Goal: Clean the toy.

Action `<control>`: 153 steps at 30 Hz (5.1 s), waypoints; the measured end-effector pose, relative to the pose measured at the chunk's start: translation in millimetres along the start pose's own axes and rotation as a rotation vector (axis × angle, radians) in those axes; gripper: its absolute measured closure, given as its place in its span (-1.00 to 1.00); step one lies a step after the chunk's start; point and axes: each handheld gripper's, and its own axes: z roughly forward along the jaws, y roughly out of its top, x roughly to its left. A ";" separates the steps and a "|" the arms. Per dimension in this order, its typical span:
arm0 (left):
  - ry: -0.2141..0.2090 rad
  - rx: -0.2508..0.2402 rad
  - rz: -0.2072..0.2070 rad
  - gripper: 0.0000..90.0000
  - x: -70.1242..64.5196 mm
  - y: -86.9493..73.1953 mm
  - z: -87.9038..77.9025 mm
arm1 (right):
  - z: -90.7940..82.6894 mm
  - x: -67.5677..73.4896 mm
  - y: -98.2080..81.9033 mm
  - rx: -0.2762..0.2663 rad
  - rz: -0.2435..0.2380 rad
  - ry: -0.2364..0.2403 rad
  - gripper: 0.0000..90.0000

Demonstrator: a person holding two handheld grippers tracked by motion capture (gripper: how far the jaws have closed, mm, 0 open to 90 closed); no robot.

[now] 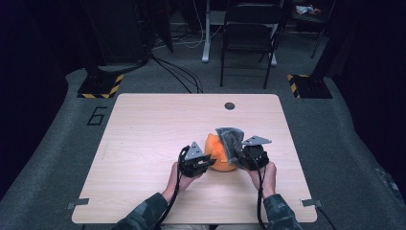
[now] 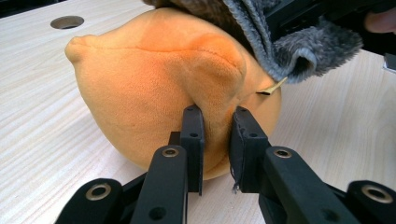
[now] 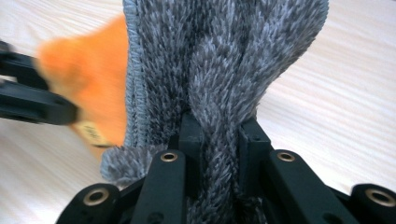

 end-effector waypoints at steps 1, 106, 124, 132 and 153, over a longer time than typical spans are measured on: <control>-0.001 0.000 -0.002 0.70 0.1 0.0 0.0 | 1.5 -3.3 -2.0 0.006 0.015 -0.010 0.67; 0.002 0.033 -0.029 0.73 -4.8 3.4 -2.8 | -8.9 26.4 10.6 -0.010 -0.076 0.039 0.66; -0.002 0.017 -0.058 0.73 -1.6 2.8 -3.0 | 22.9 -23.1 -23.6 0.127 0.068 -0.040 0.66; -0.006 0.002 -0.090 0.73 4.1 1.8 -5.1 | 0.9 -26.4 -7.5 0.057 0.083 -0.051 0.66; 0.109 0.028 0.110 0.62 -10.0 -1.7 2.2 | 3.3 2.4 1.6 0.048 0.015 0.027 0.66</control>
